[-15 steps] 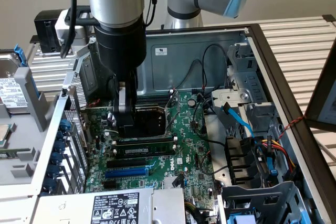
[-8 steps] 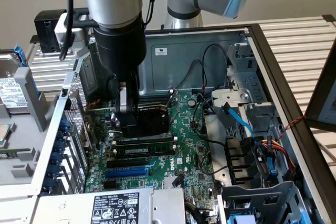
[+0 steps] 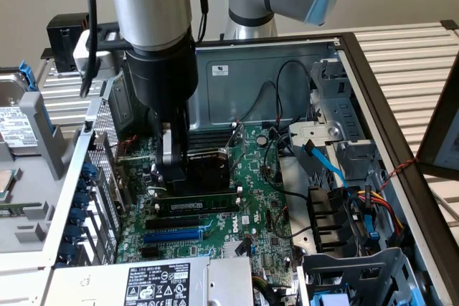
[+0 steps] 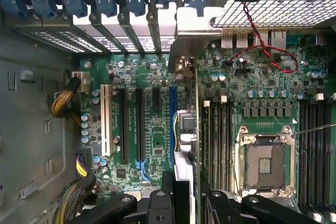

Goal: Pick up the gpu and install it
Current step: 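Insert the gpu into the slot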

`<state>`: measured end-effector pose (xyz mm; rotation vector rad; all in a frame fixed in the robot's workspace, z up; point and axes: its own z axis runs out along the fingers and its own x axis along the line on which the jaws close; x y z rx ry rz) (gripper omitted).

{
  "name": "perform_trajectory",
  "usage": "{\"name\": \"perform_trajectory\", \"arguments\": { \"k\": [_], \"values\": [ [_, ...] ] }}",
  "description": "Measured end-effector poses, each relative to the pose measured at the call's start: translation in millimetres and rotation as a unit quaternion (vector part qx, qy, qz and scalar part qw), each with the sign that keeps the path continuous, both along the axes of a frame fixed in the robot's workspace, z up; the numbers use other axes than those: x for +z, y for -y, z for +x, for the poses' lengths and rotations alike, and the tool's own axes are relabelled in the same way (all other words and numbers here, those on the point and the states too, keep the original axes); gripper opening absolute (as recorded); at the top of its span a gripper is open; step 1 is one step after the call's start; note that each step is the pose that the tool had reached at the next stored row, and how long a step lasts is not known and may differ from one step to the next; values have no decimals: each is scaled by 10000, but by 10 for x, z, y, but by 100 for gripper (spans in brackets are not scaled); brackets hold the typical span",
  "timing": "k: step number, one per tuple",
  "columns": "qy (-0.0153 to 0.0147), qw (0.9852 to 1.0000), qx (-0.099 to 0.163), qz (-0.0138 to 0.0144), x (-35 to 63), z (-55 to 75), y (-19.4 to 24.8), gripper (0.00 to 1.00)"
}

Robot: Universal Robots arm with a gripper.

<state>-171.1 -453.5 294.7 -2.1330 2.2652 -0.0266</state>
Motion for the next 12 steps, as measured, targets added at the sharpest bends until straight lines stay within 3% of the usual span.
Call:
{"name": "perform_trajectory", "arguments": {
  "k": [12],
  "values": [
    [-7,10000,8,9,-153,-47,93,28]
  ]
}}
